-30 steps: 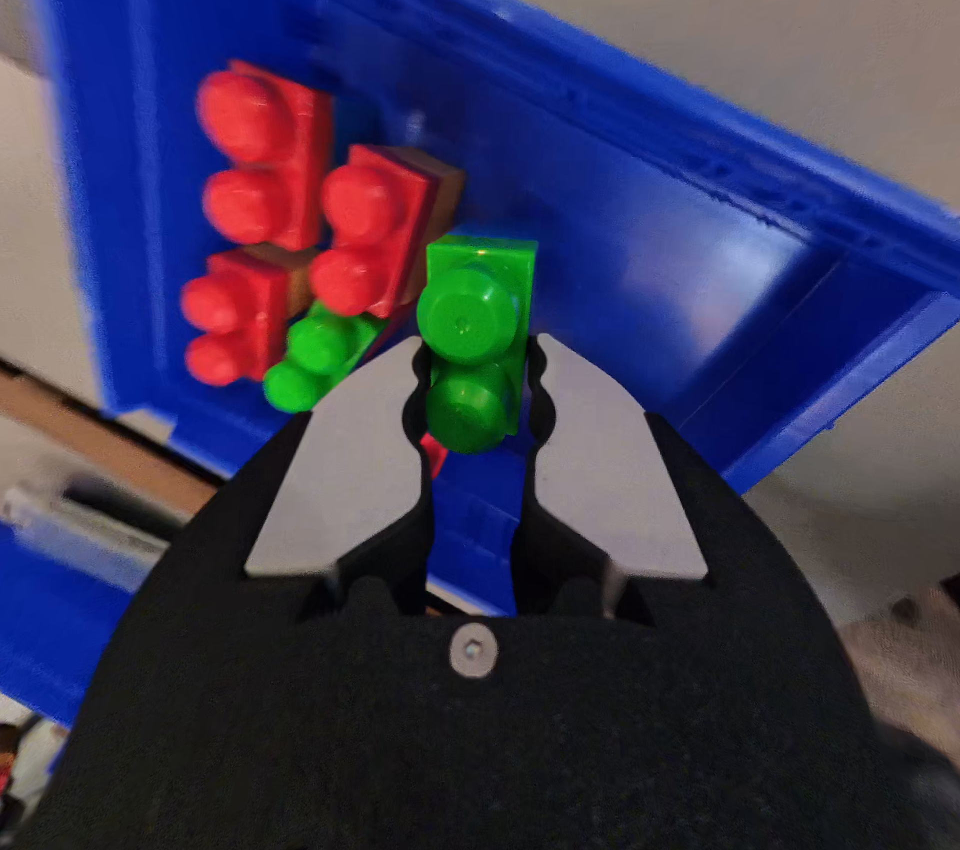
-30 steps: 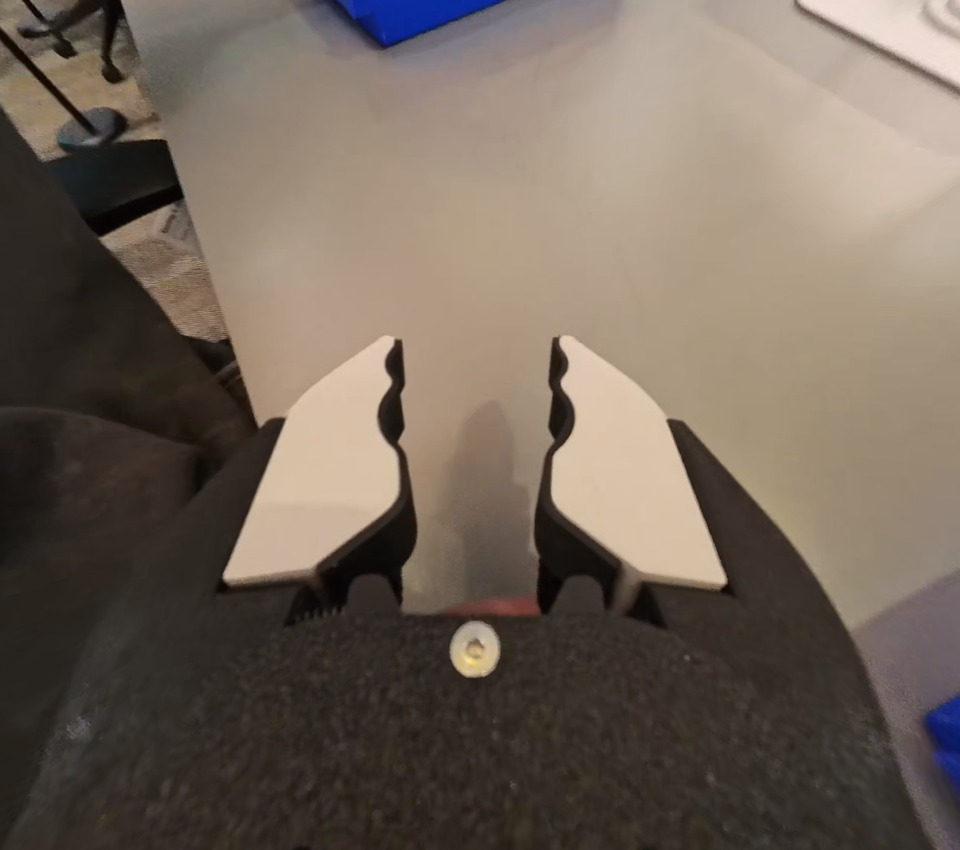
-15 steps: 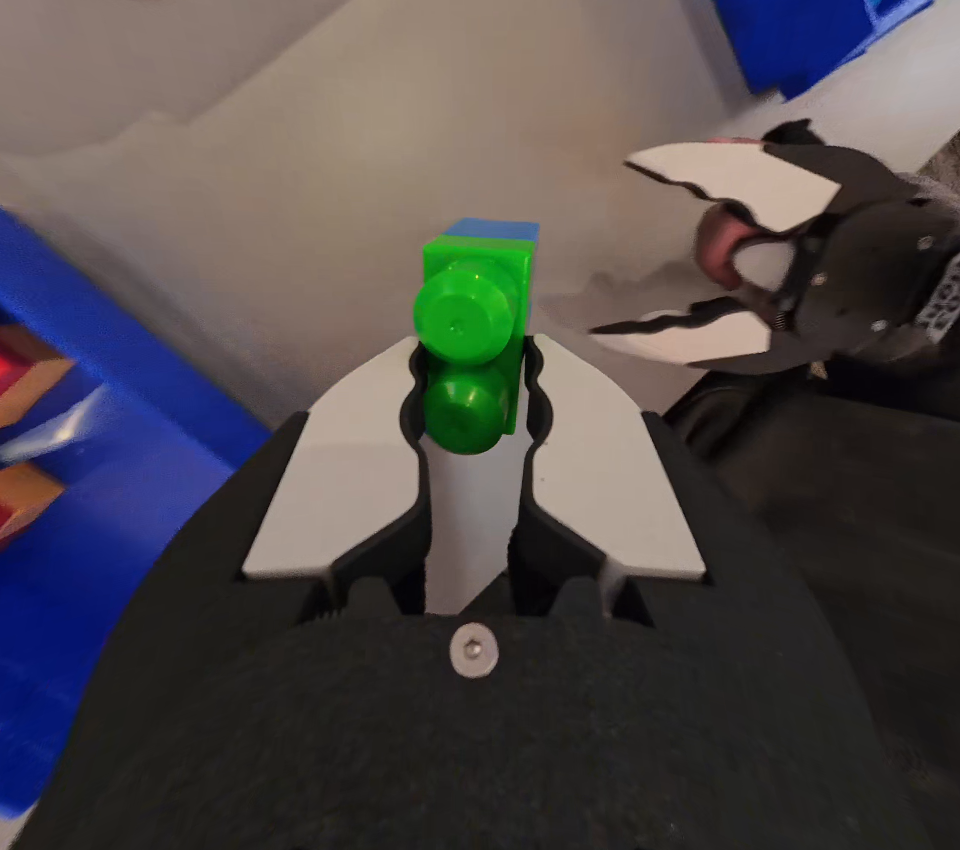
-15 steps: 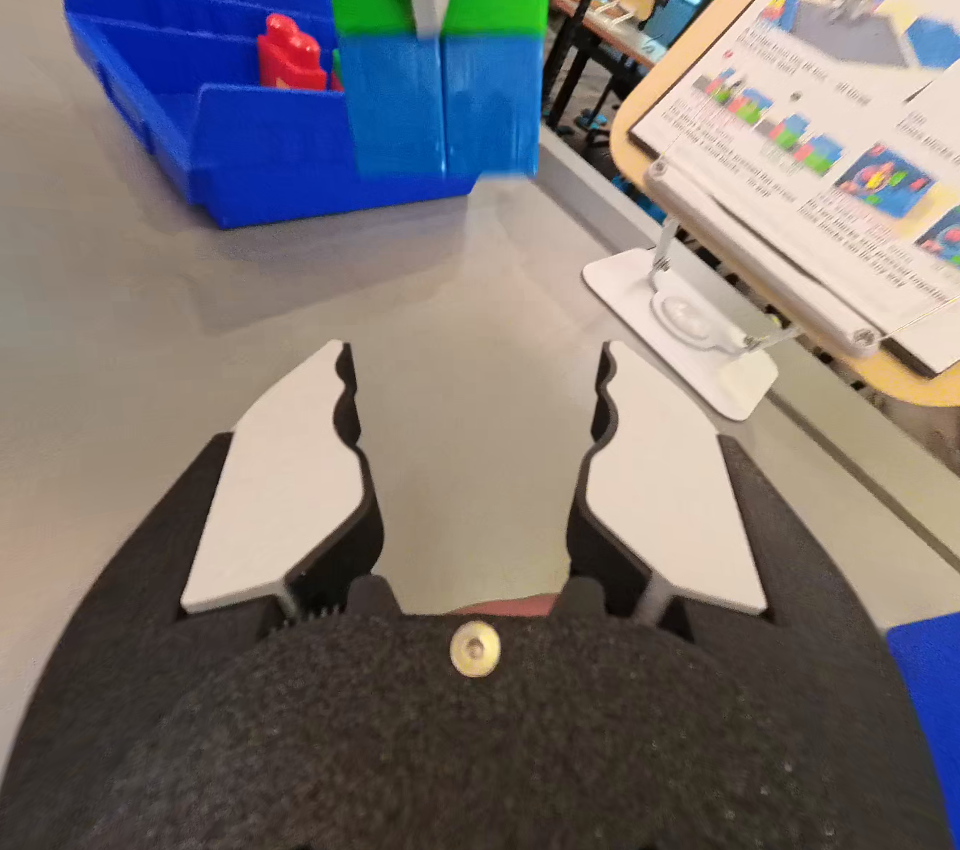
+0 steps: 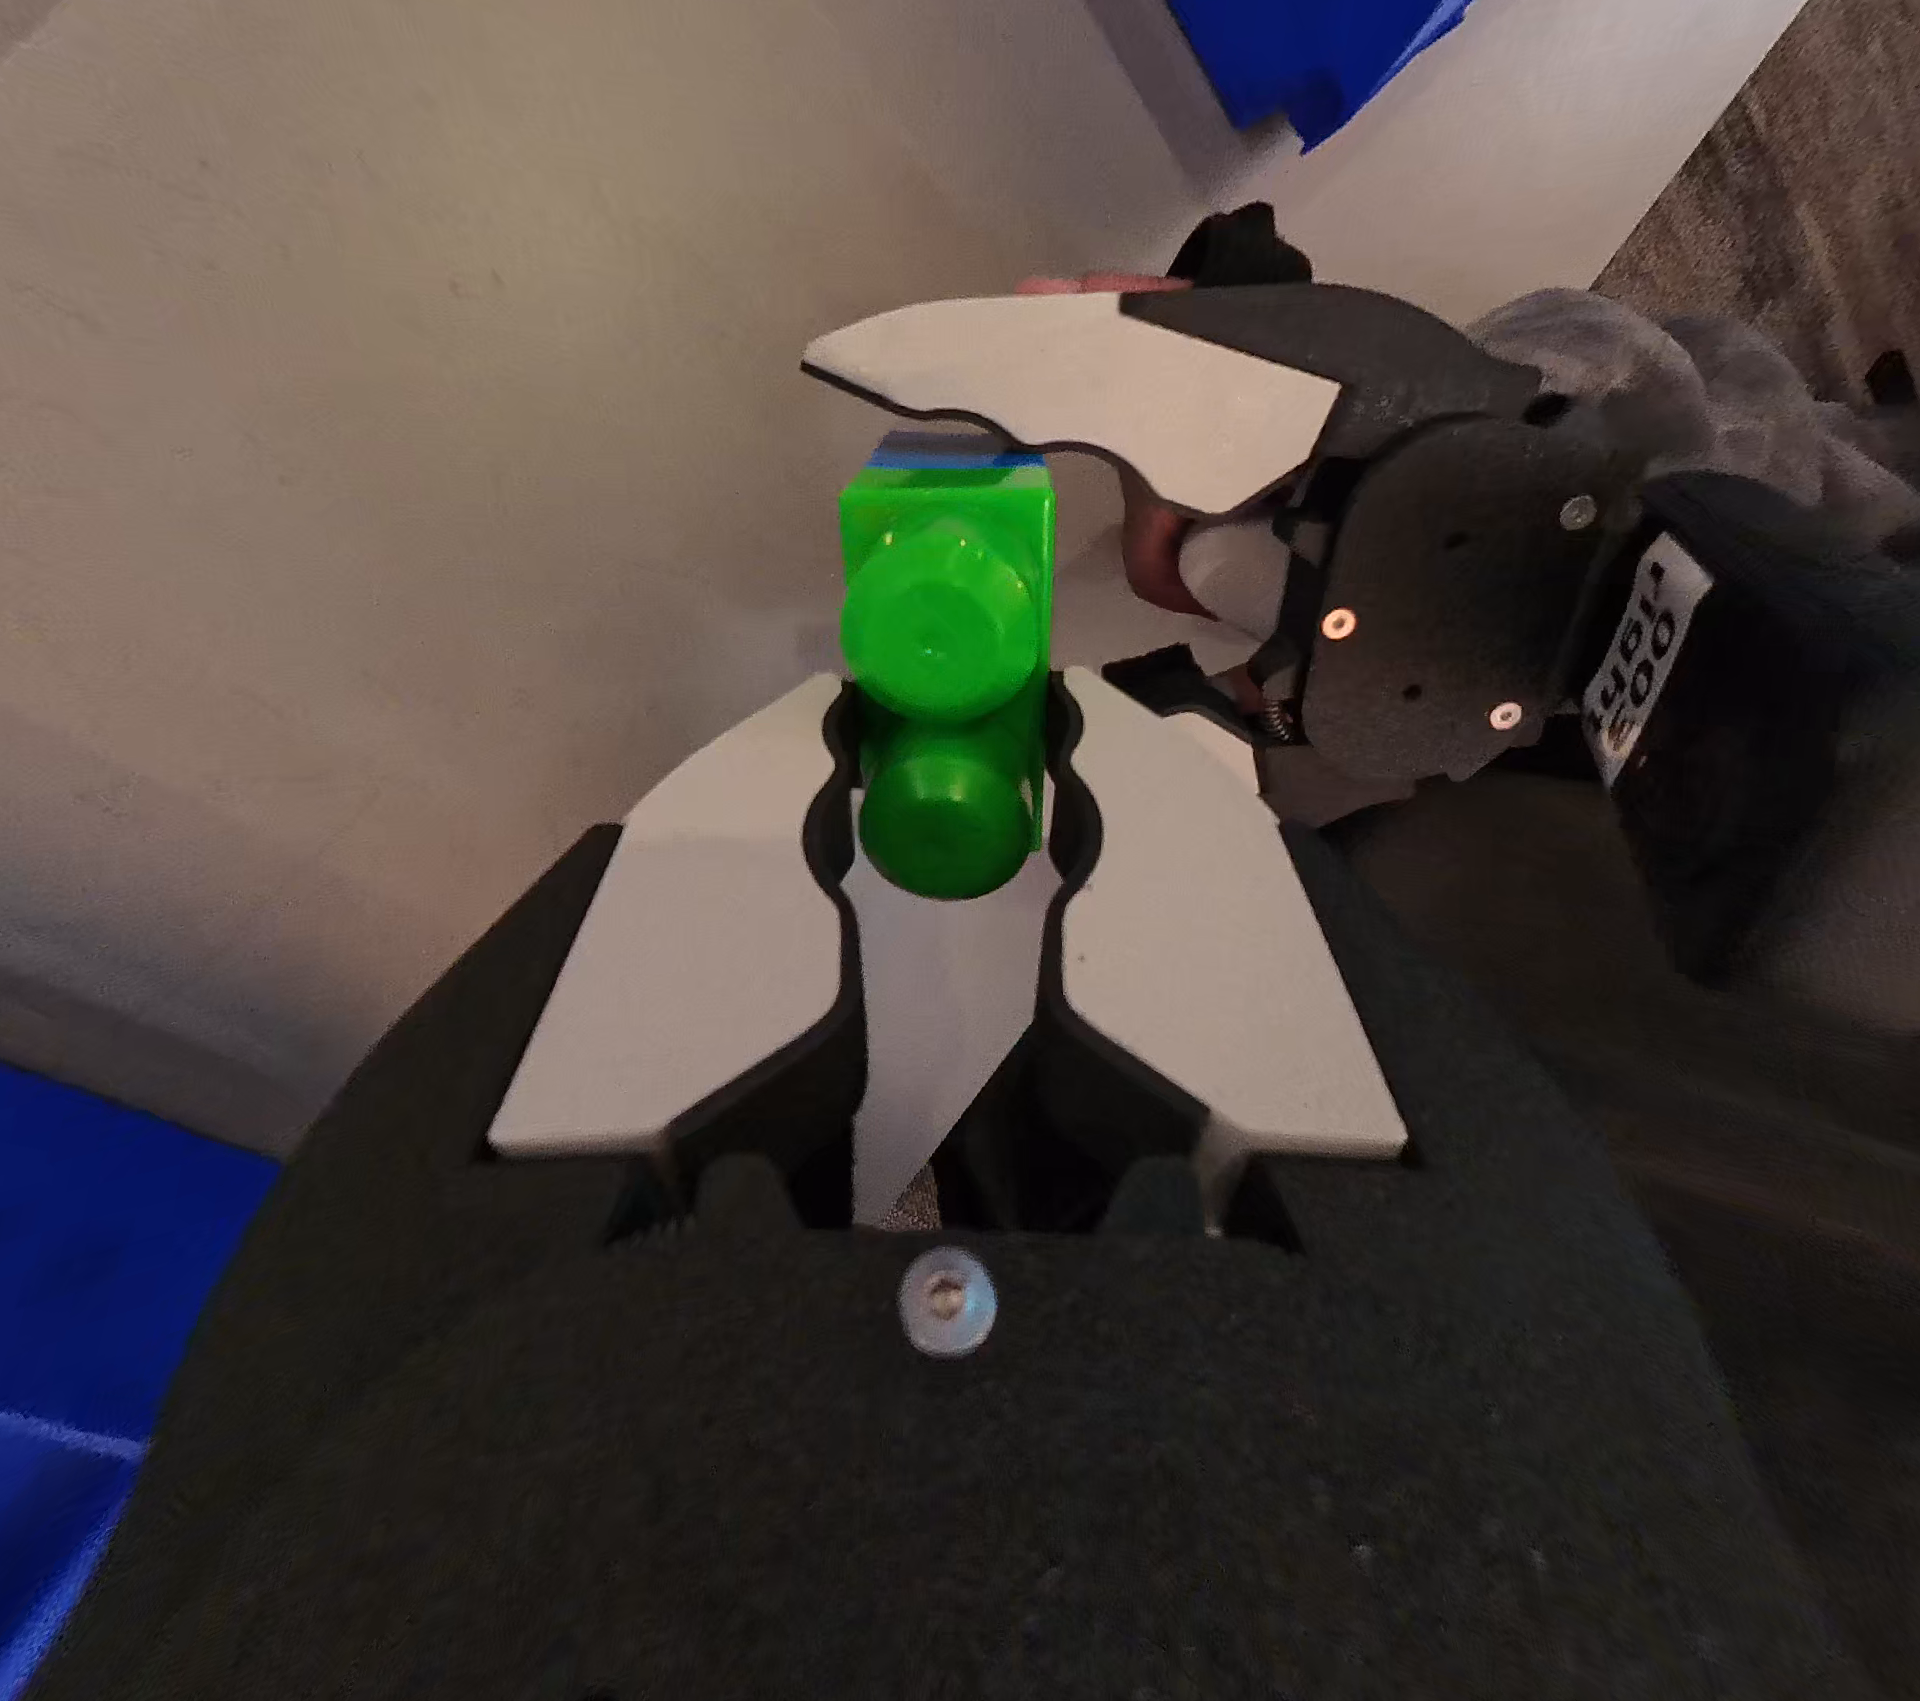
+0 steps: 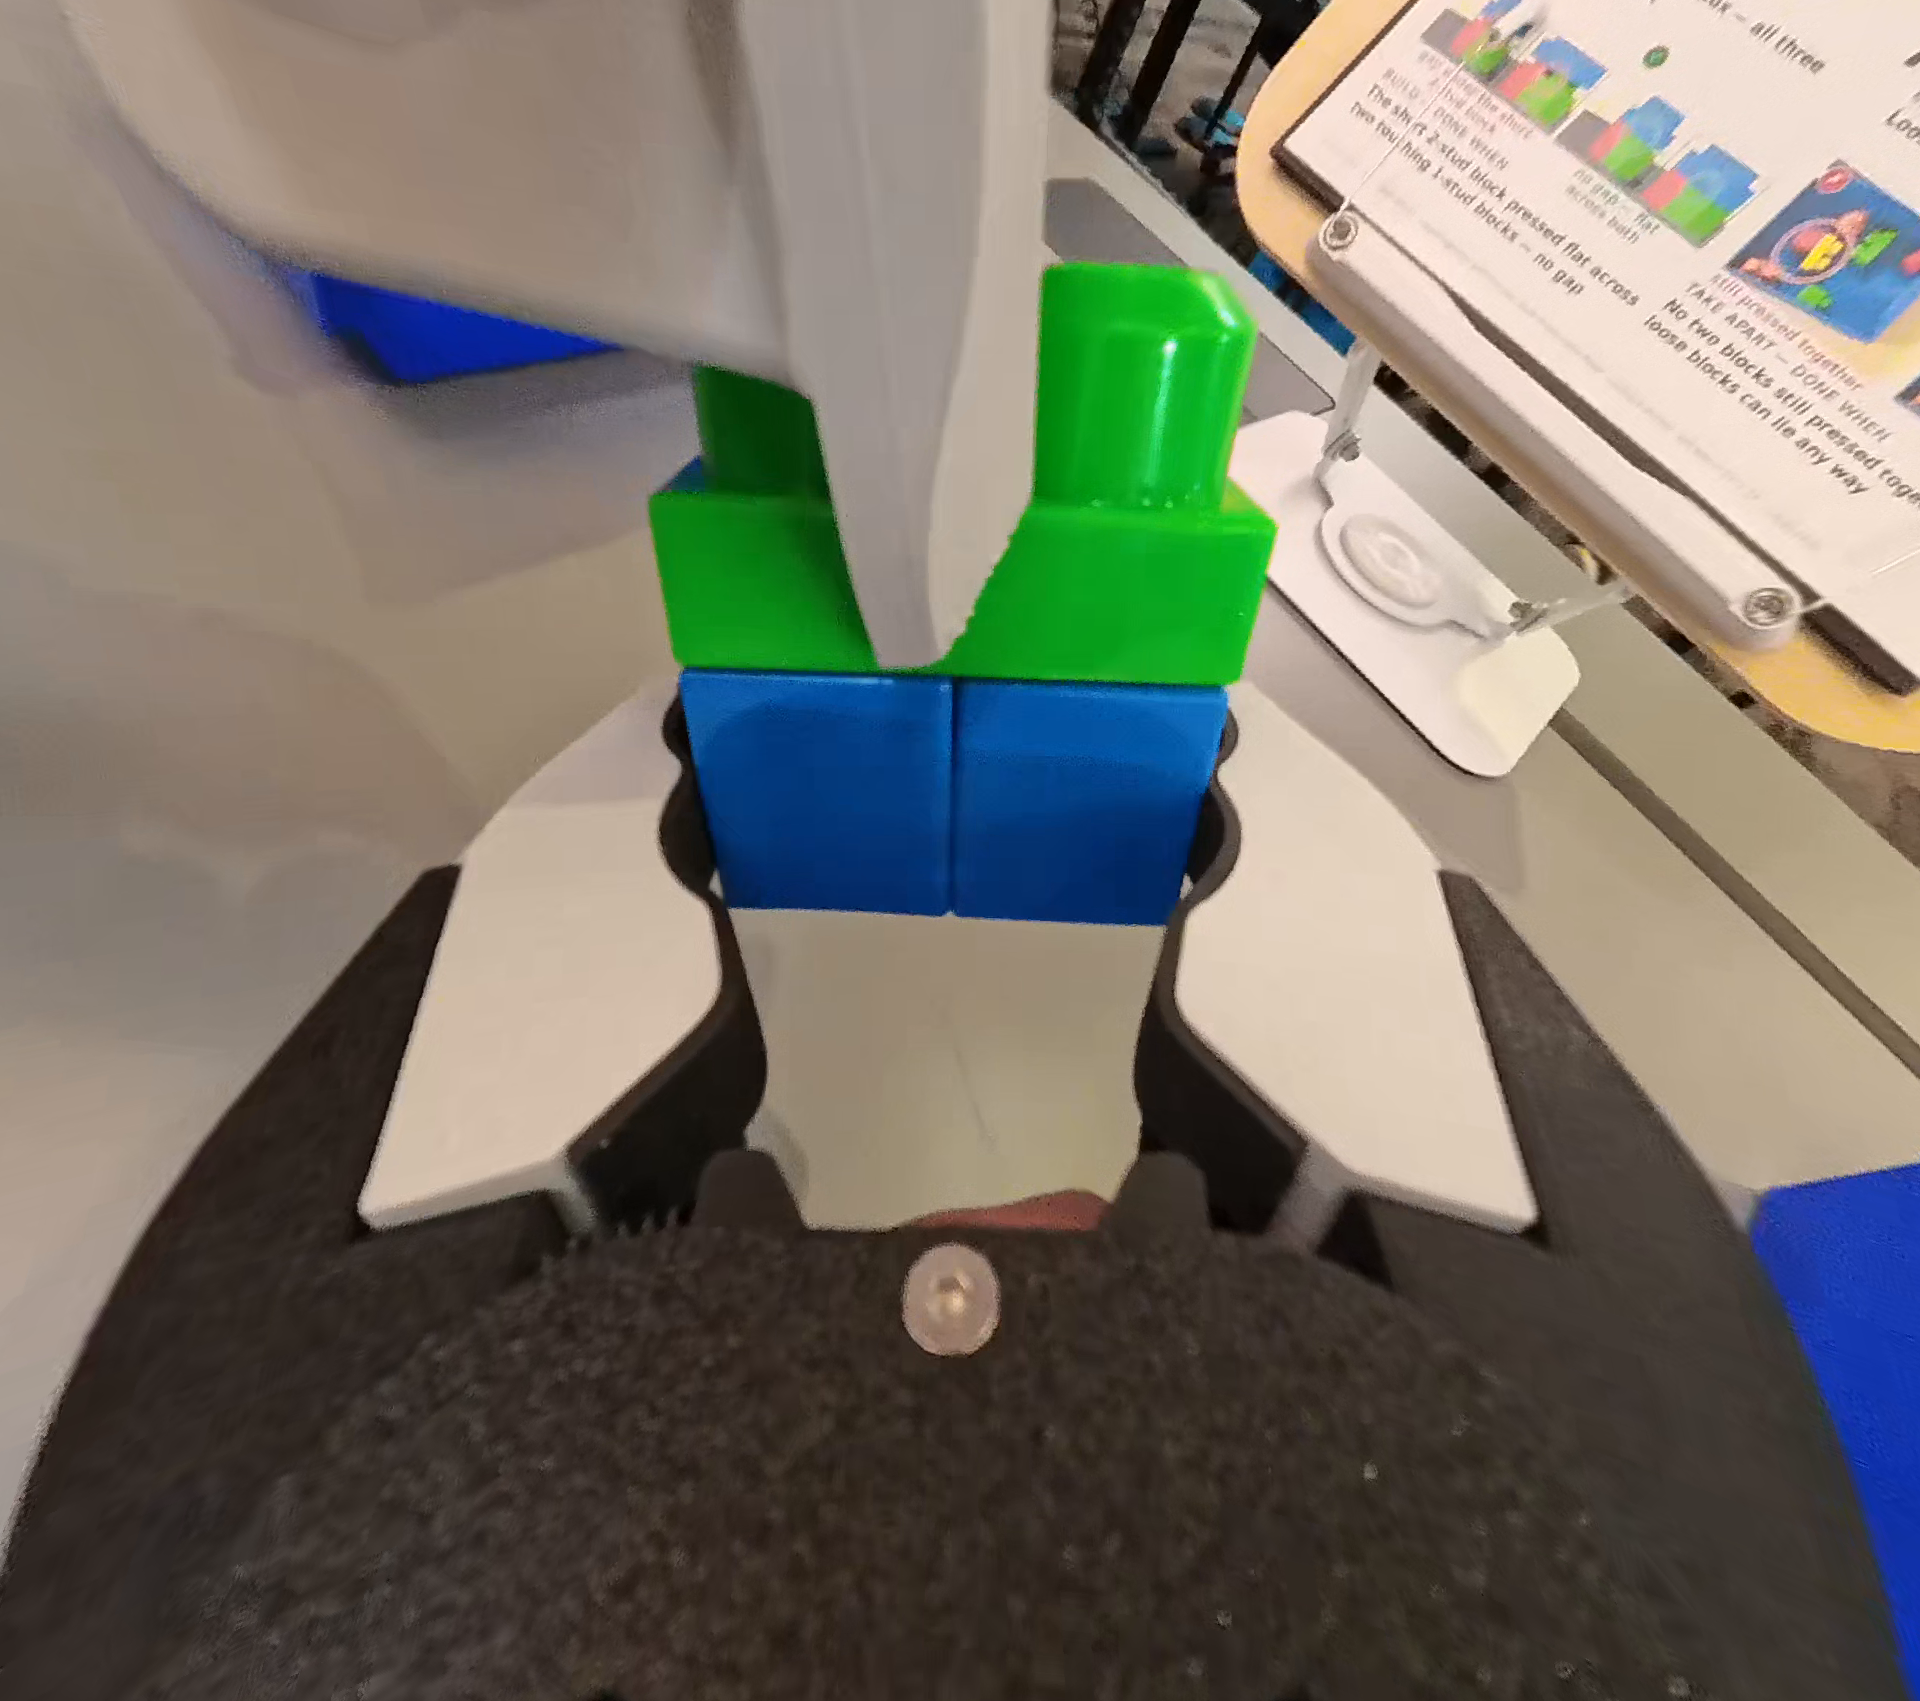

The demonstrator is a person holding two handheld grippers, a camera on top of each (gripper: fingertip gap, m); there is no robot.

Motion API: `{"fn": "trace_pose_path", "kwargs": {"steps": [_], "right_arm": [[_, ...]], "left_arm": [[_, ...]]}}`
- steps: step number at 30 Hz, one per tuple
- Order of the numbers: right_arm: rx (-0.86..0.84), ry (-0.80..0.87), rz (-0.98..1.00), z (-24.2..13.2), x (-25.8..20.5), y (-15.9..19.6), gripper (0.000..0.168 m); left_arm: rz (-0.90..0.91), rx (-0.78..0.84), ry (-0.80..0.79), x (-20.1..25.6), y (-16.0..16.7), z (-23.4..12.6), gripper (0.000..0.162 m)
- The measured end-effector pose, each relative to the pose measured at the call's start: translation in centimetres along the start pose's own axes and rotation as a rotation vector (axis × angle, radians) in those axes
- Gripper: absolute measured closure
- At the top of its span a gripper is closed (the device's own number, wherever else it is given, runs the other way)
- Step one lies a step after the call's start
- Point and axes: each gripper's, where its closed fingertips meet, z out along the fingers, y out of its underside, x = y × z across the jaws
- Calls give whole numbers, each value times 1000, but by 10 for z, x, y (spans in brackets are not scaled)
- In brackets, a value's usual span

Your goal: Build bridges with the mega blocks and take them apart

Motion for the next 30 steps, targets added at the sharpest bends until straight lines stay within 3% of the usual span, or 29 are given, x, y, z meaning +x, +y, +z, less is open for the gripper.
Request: {"fn": "trace_pose_path", "kwargs": {"steps": [5, 7, 9, 14, 18, 24, 27, 30], "right_arm": [[-44, -8, -55, 3, -1, 10, 78], [-170, -9, -88, 12, 0, 45, 82], [-171, -42, -7, 16, 0, 67, 82], [-179, -63, 72, 11, 13, 66, 82], [-161, -73, 63, 6, 11, 61, 82], [-89, 1, 44, -35, 32, 27, 82], [-68, 151, 9, -78, 79, 10, 82], [-111, 307, 34, -128, 147, 14, 82]], "left_arm": [[25, -16, -10, -4, 3, 2, 128], [24, 44, -22, -12, -7, -15, 129], [-4, 123, -1, -19, -19, -47, 129], [43, 125, -30, -28, 1, -77, 128], [159, 192, -155, -28, 25, -63, 128], [151, 590, -219, -19, 47, -21, 128], [120, 714, -184, -12, 63, 3, 128], [109, 729, -123, -2, 76, 16, 128]]}}
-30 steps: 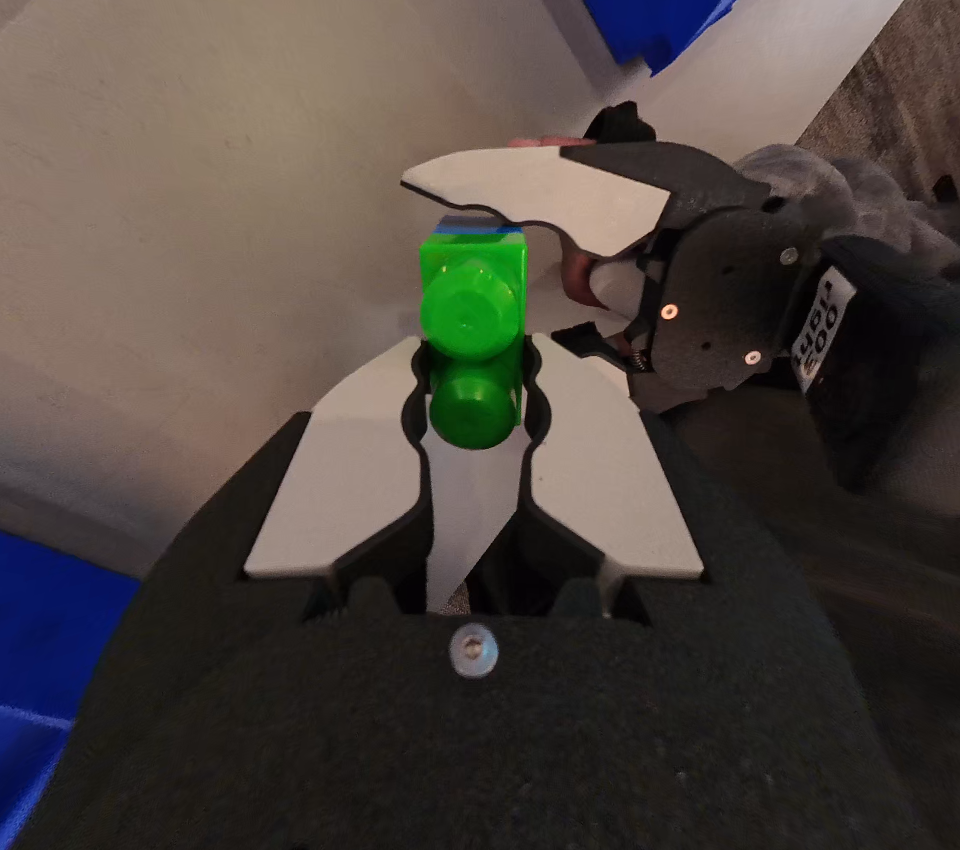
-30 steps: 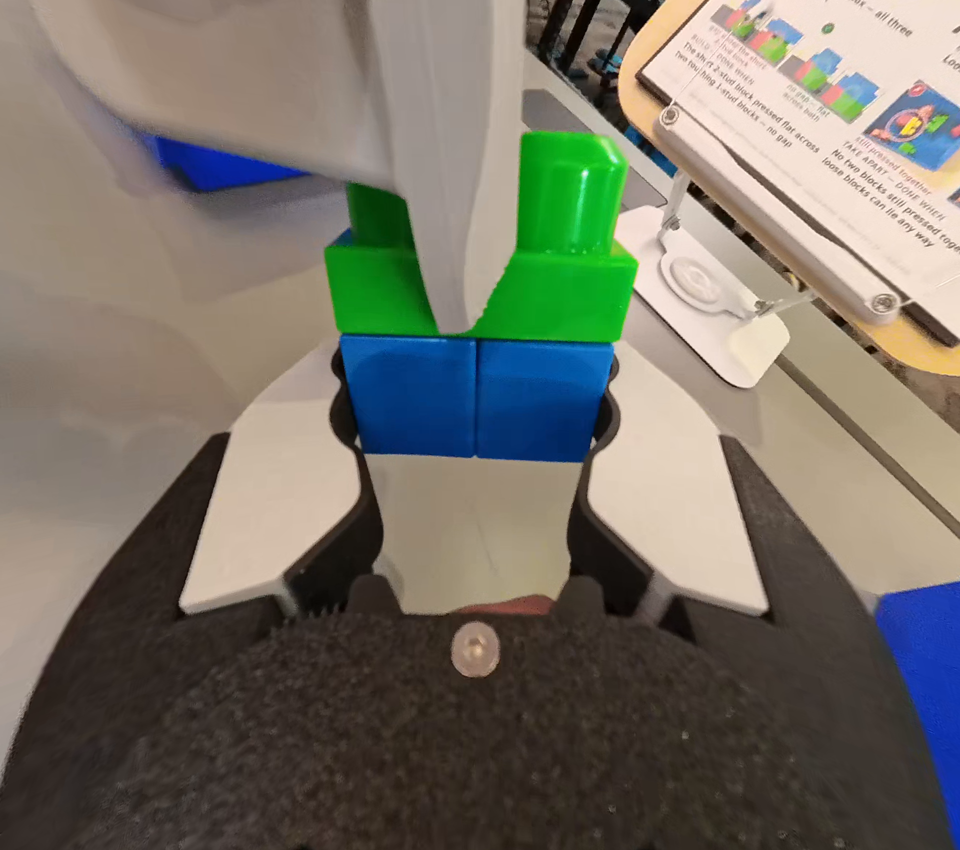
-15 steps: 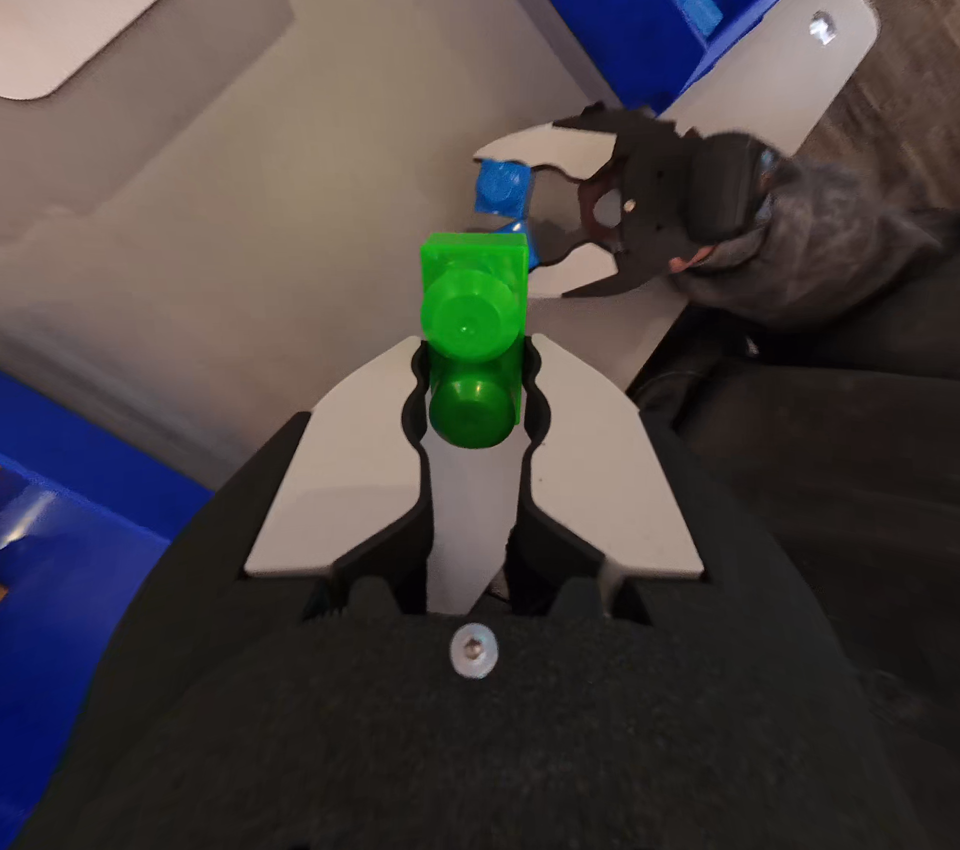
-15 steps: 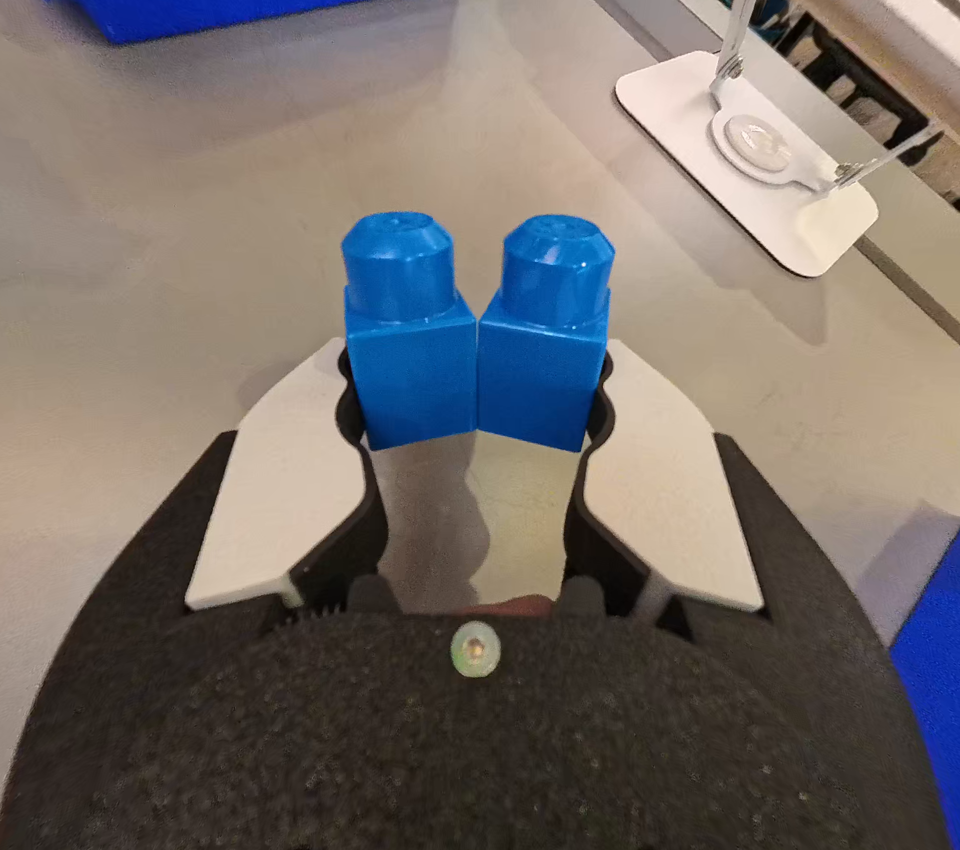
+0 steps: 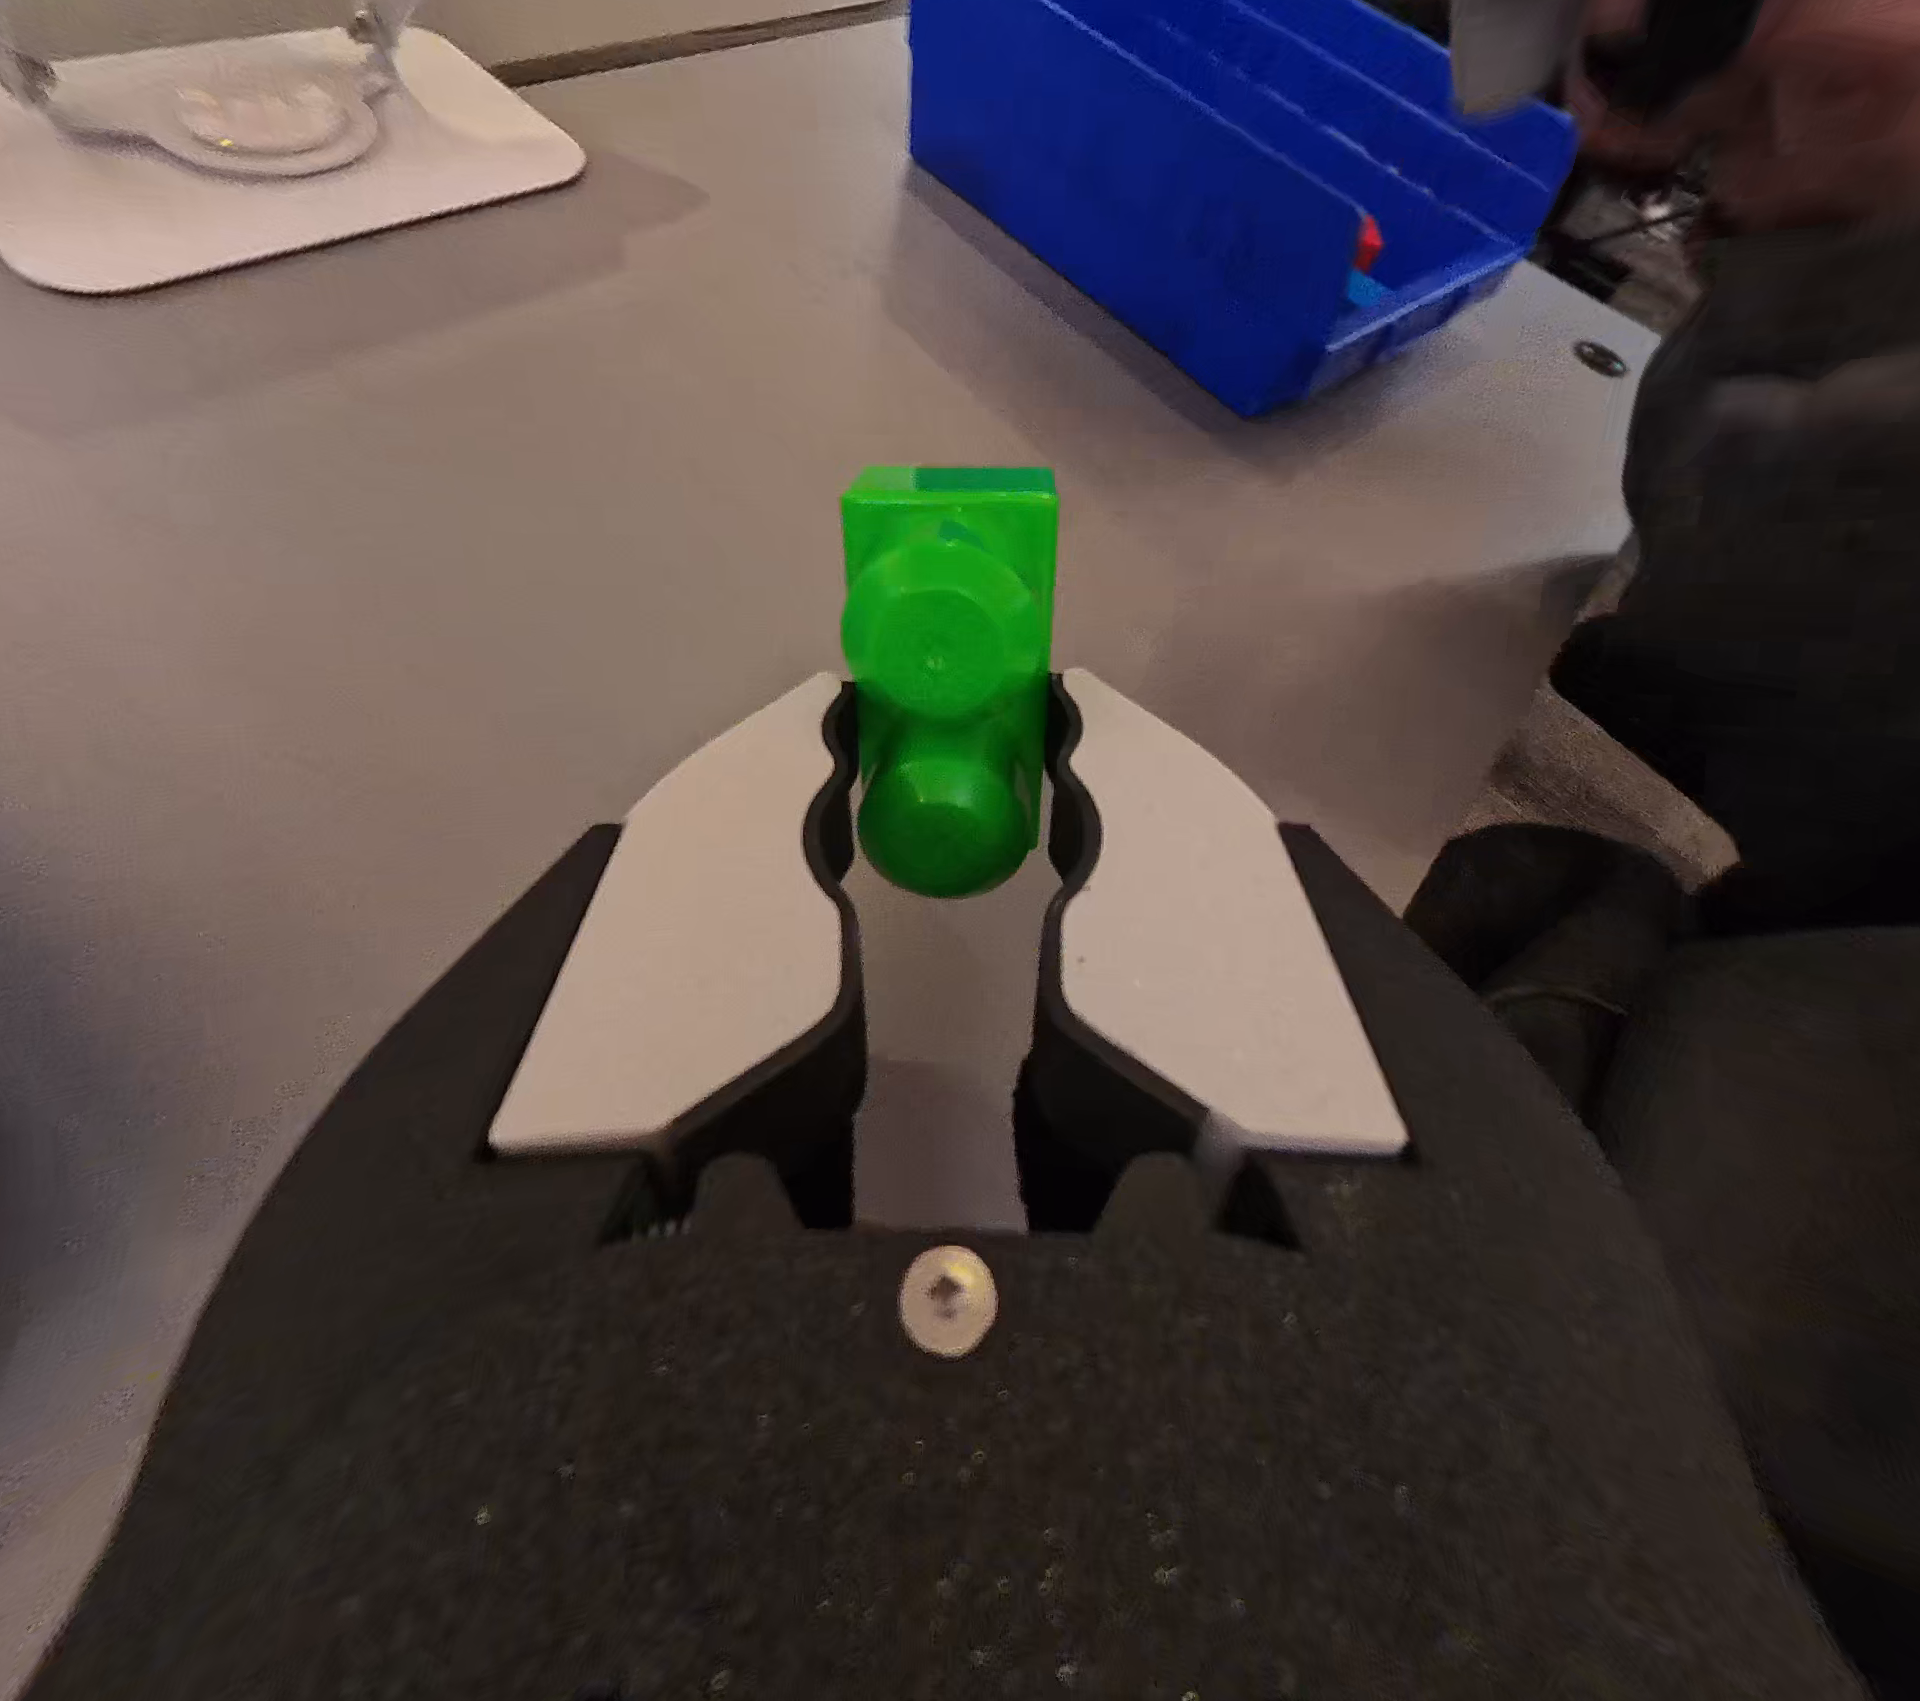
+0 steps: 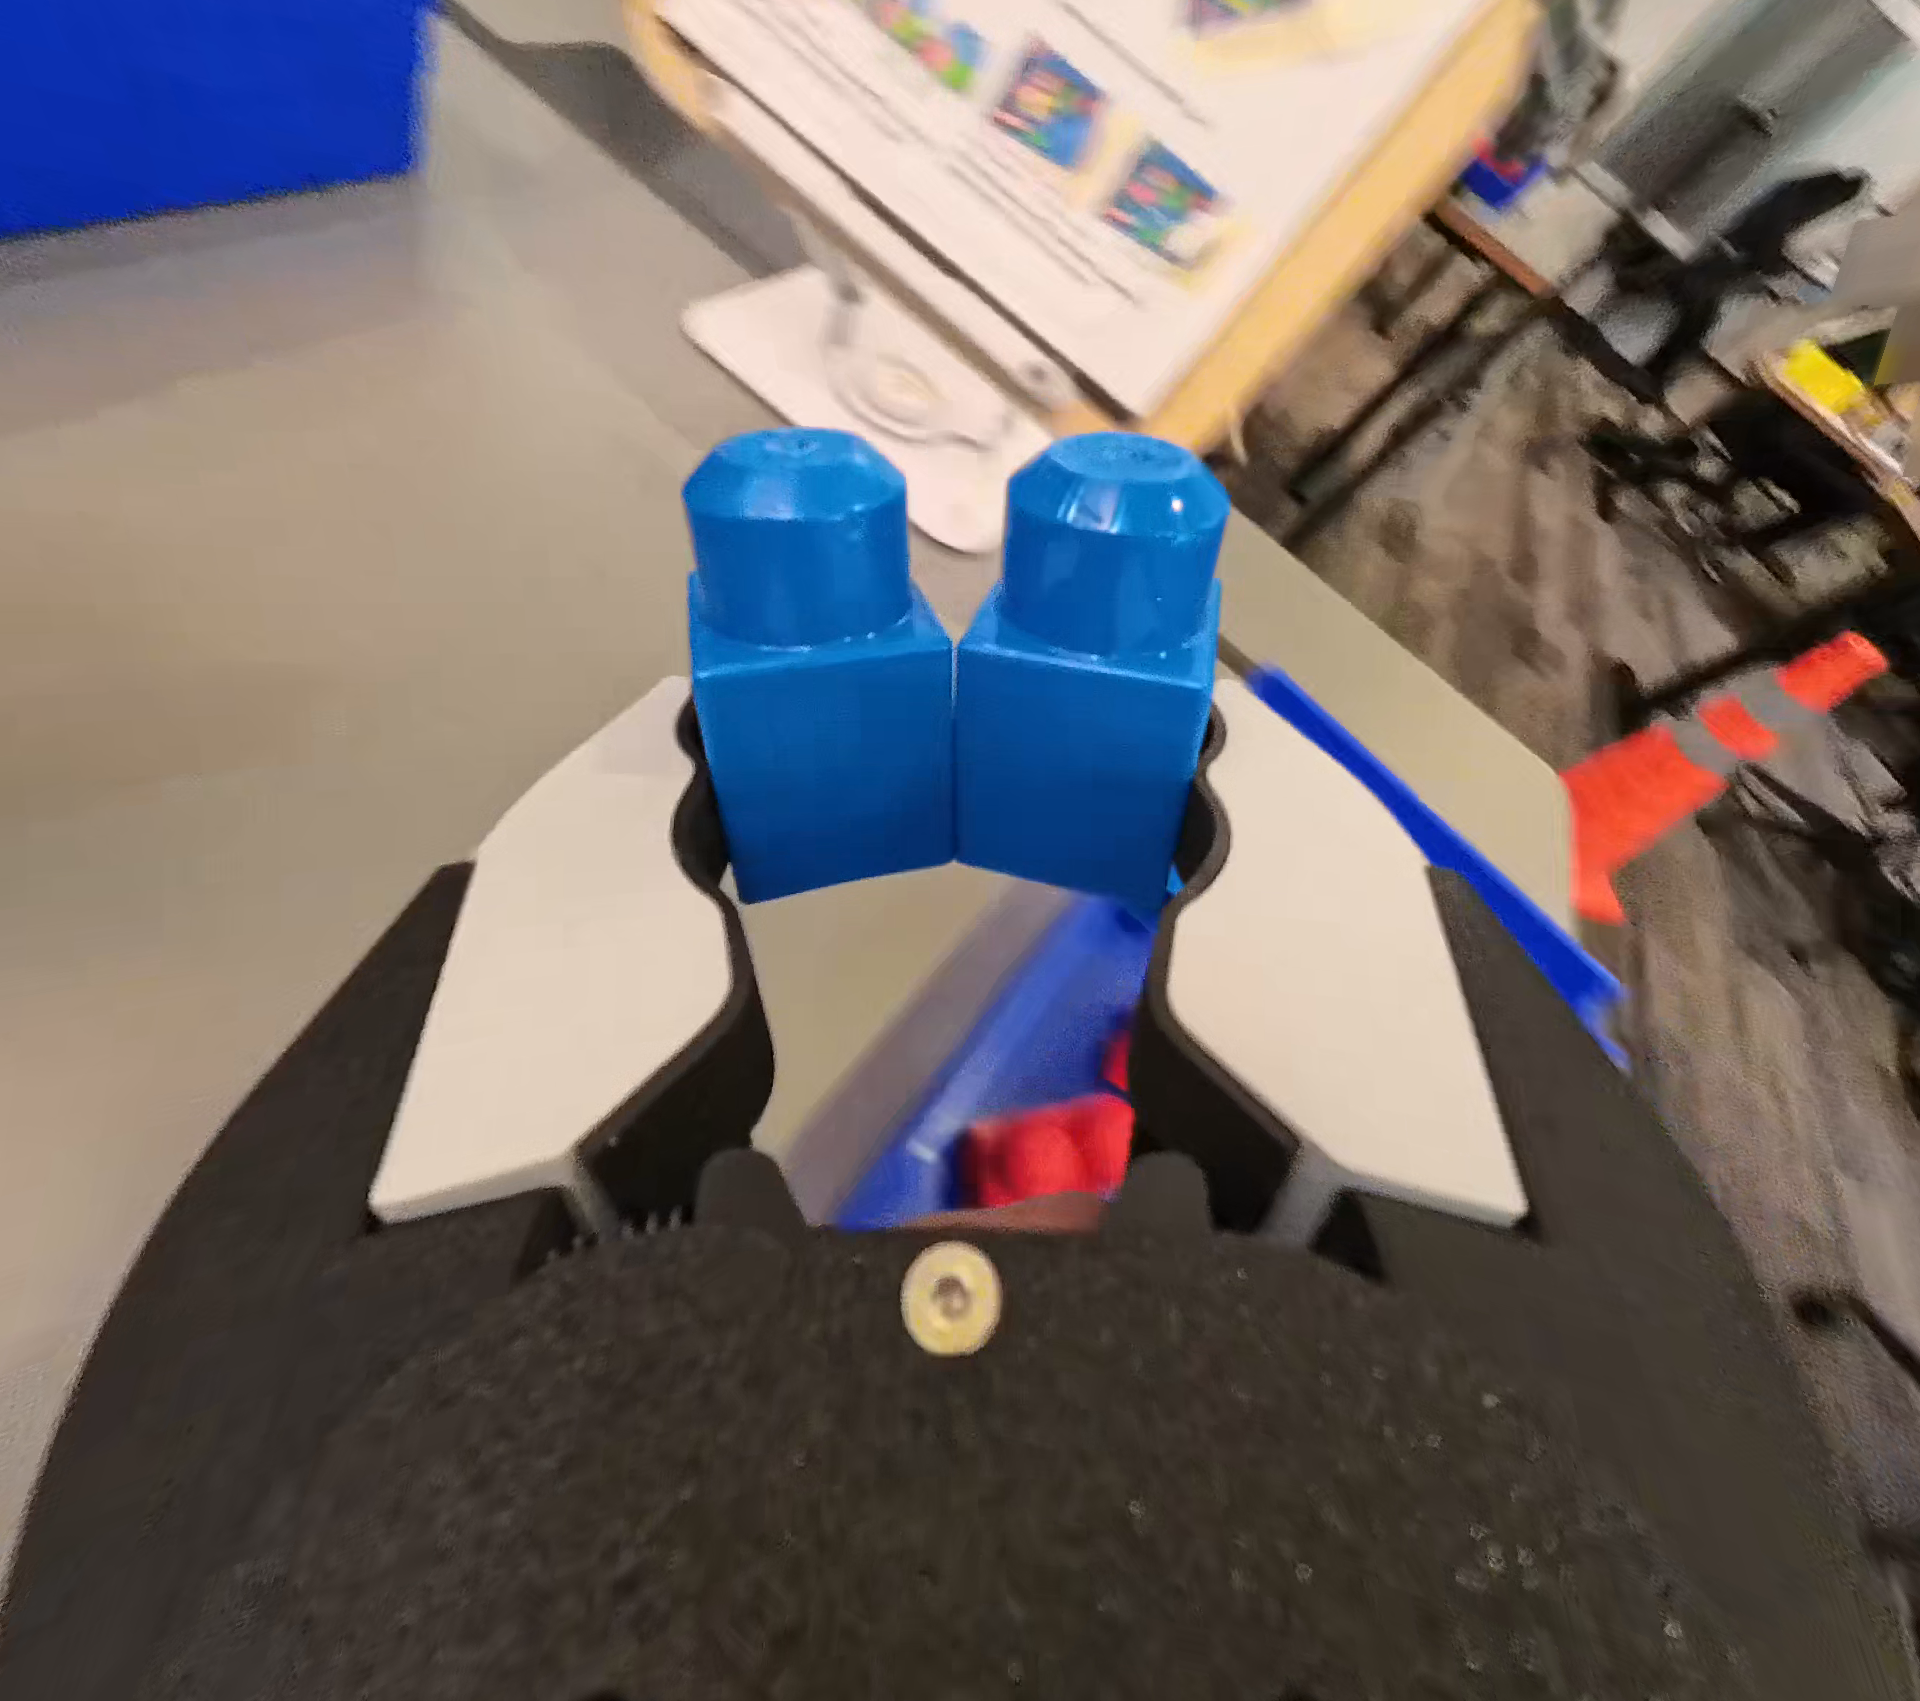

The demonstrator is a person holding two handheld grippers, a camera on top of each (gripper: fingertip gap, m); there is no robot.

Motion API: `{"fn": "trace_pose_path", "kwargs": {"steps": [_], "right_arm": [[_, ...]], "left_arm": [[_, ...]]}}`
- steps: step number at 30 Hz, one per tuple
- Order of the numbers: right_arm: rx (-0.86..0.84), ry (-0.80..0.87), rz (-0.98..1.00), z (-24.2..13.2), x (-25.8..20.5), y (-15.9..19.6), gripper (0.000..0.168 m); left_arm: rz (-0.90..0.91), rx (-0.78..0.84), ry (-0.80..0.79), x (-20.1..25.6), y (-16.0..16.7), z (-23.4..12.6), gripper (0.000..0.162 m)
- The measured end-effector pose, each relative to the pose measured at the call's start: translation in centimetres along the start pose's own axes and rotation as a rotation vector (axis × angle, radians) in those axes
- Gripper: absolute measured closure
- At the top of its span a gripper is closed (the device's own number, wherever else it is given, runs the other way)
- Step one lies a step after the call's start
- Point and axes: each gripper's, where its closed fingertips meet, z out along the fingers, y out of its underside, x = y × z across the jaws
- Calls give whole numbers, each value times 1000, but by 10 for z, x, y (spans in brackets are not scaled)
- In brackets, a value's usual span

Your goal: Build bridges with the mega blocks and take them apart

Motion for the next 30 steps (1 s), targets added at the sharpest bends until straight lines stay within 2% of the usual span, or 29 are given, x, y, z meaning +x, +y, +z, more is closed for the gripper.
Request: {"fn": "trace_pose_path", "kwargs": {"steps": [2, 6, 8, 12, 16, 19, 24, 27, 30], "right_arm": [[-98, 60, 55, -6, 54, 25, 82], [-531, 64, 106, 7, 132, 130, 82], [-707, 20, 115, 22, 152, 172, 81], [-947, -36, 148, 61, 173, 222, 81], [-1115, -117, 155, 92, 172, 245, 81], [-1262, -189, 86, 95, 172, 263, 81], [-1373, -283, 2, 93, 166, 275, 81], [-1299, -277, -32, 96, 168, 265, 82], [-1082, -199, -94, 85, 180, 222, 84]], "left_arm": [[99, 12, 31, 8, 3, -2, 128], [165, 13, 44, 13, 1, -5, 128], [146, 27, 83, 20, -2, -6, 128], [151, -5, 120, 27, 6, -1, 128], [215, -28, 82, 28, 10, -1, 128], [242, -33, 89, 34, 11, -3, 128], [239, -84, 85, 33, 23, 1, 128], [233, -106, 78, 30, 26, 4, 128], [226, -123, 67, 25, 29, 5, 128]]}}
